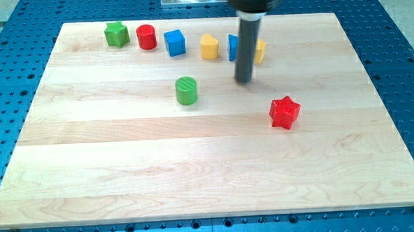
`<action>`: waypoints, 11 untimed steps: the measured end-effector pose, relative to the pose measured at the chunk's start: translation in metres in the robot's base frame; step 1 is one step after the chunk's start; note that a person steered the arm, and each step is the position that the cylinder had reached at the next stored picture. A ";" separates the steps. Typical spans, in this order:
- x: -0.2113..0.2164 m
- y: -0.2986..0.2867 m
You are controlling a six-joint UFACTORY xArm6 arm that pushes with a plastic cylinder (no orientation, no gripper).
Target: Slide the green circle above the red star
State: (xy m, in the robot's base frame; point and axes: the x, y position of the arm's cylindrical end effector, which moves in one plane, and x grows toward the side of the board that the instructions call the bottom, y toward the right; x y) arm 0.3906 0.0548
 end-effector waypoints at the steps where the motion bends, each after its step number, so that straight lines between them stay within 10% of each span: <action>1: 0.032 -0.041; 3: 0.058 -0.134; 5: 0.033 -0.044; 7: 0.017 -0.180; 9: -0.005 0.018; 11: 0.021 0.043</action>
